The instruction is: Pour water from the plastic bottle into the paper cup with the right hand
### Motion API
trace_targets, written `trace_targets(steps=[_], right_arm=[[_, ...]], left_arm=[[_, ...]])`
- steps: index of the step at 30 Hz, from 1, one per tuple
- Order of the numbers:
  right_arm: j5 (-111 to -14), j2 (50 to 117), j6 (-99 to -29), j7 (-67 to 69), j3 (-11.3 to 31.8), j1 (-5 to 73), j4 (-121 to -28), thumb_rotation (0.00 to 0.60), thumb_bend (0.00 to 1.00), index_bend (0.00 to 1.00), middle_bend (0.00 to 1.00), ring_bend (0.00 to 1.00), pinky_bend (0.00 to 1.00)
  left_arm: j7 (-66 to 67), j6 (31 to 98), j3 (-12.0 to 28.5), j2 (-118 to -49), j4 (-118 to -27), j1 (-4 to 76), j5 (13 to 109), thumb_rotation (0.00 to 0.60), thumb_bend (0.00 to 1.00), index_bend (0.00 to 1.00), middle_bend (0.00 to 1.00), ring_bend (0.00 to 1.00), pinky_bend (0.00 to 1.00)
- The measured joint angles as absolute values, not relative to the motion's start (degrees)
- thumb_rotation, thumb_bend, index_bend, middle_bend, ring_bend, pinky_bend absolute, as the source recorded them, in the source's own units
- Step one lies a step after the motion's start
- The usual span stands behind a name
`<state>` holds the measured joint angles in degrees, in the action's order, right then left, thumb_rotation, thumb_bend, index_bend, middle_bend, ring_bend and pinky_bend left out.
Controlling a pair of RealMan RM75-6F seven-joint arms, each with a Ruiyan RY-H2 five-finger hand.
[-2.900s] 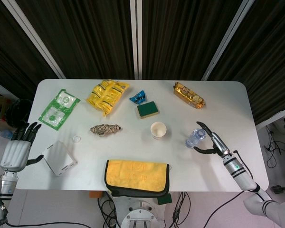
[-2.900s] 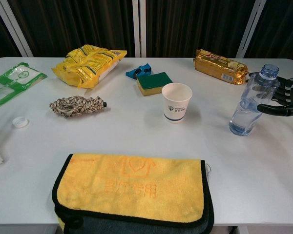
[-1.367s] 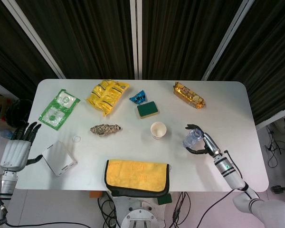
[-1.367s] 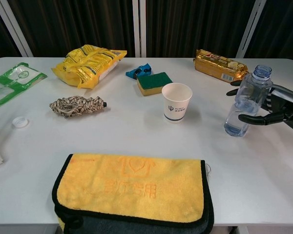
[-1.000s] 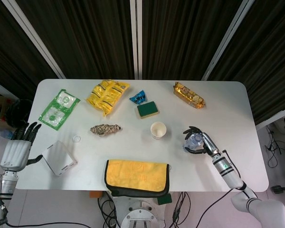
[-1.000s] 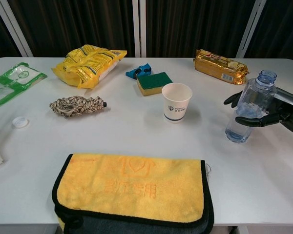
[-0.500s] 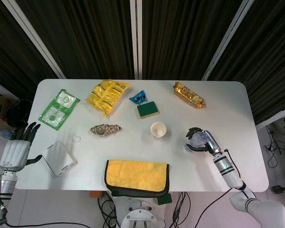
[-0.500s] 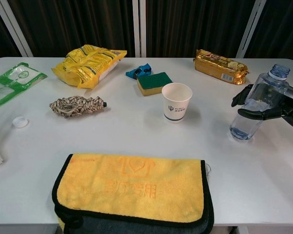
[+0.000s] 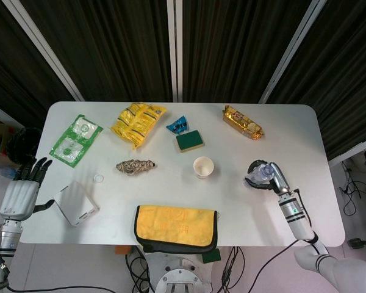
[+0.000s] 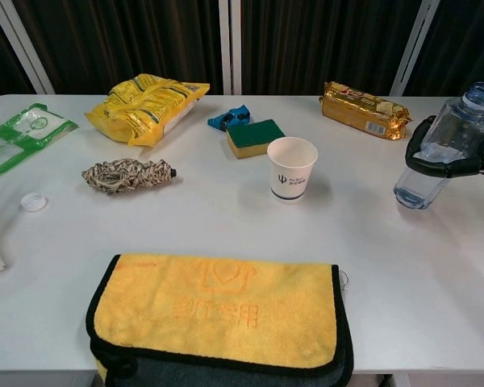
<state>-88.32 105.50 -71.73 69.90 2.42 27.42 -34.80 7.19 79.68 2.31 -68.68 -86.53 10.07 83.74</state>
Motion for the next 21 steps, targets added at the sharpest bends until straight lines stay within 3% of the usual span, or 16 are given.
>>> trace_targets(steps=[21], right_arm=[[-84.42, 97.42, -63.1, 38.57, 7.56, 34.05, -47.72, 0.6, 0.36, 0.84, 0.62, 0.47, 0.35]], left_arm=[[4.82, 79.97, 2.16, -68.87, -84.98, 9.5, 83.52, 0.6, 0.09, 0.07, 0.07, 0.02, 0.13]])
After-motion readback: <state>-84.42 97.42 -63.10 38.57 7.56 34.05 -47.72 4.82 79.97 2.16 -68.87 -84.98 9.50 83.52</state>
